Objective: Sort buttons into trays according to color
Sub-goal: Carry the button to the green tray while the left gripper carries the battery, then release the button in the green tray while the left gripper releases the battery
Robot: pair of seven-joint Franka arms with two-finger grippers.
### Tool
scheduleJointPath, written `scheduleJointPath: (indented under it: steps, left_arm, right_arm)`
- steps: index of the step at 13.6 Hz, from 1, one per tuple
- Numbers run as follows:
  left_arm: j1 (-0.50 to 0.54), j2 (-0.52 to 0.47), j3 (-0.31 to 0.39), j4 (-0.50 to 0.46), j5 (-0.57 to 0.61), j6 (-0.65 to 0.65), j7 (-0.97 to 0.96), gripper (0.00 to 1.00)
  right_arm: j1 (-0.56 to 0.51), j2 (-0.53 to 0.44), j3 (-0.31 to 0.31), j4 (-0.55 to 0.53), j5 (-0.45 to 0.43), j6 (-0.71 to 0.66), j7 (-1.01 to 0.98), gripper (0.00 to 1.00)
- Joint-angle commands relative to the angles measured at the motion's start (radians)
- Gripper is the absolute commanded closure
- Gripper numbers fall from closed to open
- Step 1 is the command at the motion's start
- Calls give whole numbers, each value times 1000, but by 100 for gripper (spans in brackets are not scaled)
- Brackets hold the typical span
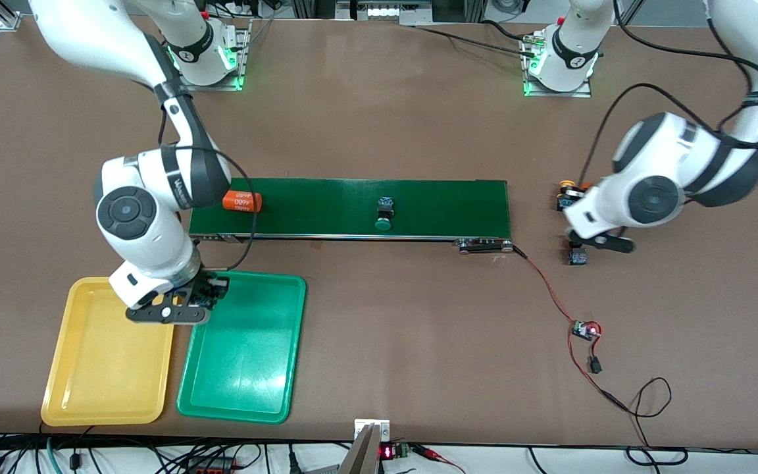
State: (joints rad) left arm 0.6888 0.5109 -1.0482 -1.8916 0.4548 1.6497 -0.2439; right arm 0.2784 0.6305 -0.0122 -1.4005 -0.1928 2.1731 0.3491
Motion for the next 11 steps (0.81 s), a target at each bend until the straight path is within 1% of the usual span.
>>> scheduleJointPath:
  steps: [1, 2, 4, 5, 6, 7, 8, 10, 11]
  left_arm:
    - [-70, 84, -16, 19, 5, 50, 102, 85]
    - [-98, 95, -16, 20, 4, 89, 150, 85]
    - [-176, 109, -15, 22, 16, 151, 221, 82]
    - [-222, 112, -12, 29, 19, 188, 270, 82]
    - [-263, 119, -4, 57, 19, 197, 334, 82]
    - [-291, 133, 5, 74, 22, 200, 392, 82]
    - [-328, 152, 32, 94, 48, 208, 467, 83]
    - [-370, 170, 50, 101, 96, 214, 578, 84]
    - [-394, 172, 53, 100, 105, 214, 594, 84]
  right_arm:
    - [2, 96, -11, 46, 4, 100, -21, 81]
    - [4, 121, -11, 46, 4, 131, -18, 81]
    - [4, 153, -12, 44, 3, 163, -16, 79]
    - [2, 164, -14, 44, 1, 174, -16, 78]
    - [2, 173, -15, 44, -1, 178, -13, 77]
    - [2, 182, -21, 44, -1, 186, -12, 73]
    - [2, 185, -25, 43, -1, 197, -12, 71]
    - [-1, 201, -26, 38, -2, 227, -10, 66]
    - [-4, 210, -26, 38, -2, 243, -12, 66]
